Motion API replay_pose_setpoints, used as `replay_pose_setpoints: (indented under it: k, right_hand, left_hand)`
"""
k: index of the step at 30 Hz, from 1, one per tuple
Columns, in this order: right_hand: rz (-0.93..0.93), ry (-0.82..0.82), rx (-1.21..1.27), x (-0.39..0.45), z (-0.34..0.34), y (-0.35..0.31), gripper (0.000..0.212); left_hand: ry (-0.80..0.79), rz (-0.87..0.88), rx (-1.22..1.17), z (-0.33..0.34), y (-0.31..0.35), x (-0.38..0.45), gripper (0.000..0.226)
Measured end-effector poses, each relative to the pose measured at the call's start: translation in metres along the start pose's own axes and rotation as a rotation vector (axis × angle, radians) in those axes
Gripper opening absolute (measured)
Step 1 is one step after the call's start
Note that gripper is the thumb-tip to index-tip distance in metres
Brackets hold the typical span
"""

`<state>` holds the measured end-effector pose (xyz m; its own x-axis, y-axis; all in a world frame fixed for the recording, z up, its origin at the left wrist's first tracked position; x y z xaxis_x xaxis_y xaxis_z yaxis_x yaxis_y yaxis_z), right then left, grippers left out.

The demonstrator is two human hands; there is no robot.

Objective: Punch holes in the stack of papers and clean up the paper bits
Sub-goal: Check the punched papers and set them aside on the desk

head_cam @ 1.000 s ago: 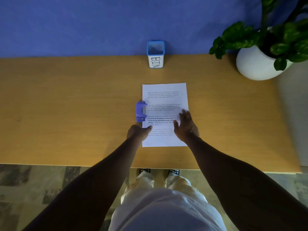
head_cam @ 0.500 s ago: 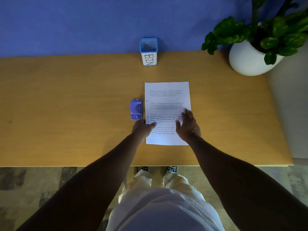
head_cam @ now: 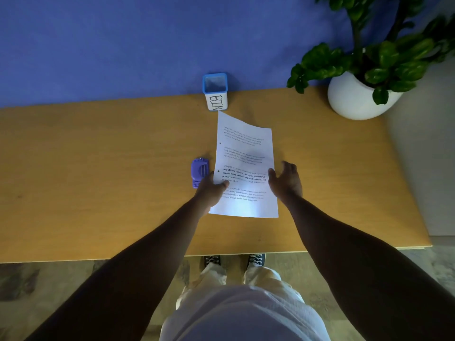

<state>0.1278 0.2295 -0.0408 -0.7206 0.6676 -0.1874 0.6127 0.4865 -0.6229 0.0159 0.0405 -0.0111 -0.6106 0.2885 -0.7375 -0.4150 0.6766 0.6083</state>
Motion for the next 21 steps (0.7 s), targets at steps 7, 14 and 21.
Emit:
replay_pose_setpoints:
  k: [7, 14, 21]
  right_hand:
    - [0.437, -0.146, 0.697, 0.013, -0.008, -0.006, 0.037]
    - [0.545, -0.360, 0.902, 0.003, -0.008, -0.015, 0.045]
    - [0.504, -0.477, 1.169, 0.004, -0.005, -0.030, 0.041]
  left_hand:
    - [-0.157, 0.101, -0.027, -0.023, 0.019, -0.008, 0.033]
    - [-0.306, 0.123, -0.136, -0.046, 0.035, -0.020, 0.033]
    - [-0.437, 0.108, -0.150, -0.062, 0.048, -0.029, 0.039]
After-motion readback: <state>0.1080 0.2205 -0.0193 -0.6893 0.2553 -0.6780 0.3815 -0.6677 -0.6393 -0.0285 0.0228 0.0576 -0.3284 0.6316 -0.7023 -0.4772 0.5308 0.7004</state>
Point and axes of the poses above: each hand's wrist, its own x-axis towards the middle knuckle, its own z-axis out of the palm, y = z × x, the point moved 2 cm from there along x, towards the middle knuckle, and after that the axes turned 13 degrees about -z, right-handed, at the moved point
